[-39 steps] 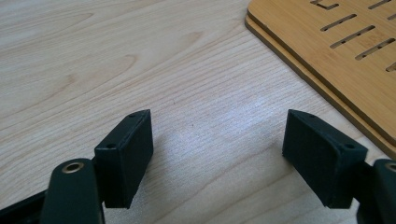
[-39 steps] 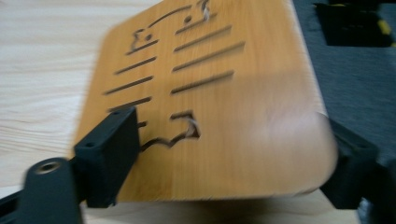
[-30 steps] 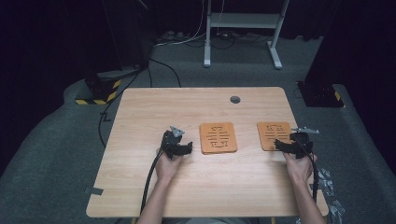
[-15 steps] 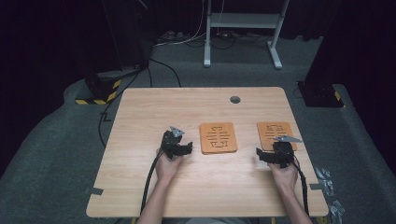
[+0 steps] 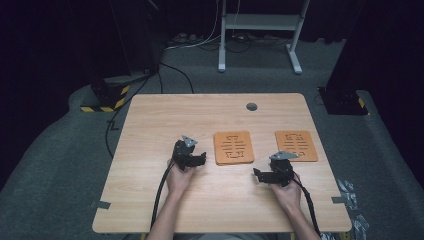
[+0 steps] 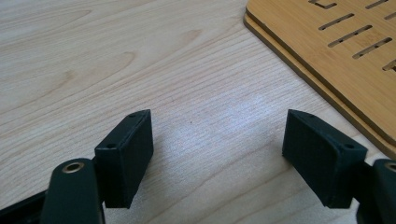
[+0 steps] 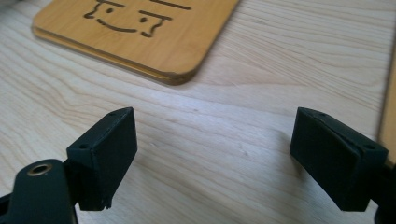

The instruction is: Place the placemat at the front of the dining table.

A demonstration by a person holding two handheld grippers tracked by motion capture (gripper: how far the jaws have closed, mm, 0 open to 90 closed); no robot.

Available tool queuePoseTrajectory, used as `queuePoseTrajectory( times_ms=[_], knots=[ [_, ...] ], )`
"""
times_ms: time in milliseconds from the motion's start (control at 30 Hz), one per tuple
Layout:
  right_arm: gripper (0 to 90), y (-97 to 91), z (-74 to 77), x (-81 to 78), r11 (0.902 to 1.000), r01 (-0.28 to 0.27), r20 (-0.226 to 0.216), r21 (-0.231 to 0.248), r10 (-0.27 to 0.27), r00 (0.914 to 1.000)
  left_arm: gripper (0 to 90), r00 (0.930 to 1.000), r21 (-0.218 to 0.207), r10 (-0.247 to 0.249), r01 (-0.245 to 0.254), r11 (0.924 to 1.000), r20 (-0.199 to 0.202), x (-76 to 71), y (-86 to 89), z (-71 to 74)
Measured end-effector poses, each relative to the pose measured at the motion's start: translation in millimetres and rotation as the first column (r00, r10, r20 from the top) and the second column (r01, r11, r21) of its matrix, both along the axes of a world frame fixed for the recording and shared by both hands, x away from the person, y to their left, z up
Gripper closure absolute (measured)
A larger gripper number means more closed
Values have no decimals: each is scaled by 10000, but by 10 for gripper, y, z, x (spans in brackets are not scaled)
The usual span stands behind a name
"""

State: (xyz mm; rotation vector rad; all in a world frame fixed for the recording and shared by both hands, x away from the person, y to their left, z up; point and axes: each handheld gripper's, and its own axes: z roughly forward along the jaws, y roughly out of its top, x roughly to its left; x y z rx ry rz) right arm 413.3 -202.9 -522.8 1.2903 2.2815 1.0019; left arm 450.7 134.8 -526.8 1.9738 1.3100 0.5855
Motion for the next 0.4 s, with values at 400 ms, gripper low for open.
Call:
queuePoseTrajectory(
  times_ms=[400],
  knots=[
    [139, 99, -13, -28, 9980, -68, 215, -633, 82, 9997, 246, 10000, -18, 17, -17, 10000, 1, -2, -1, -1]
  ],
)
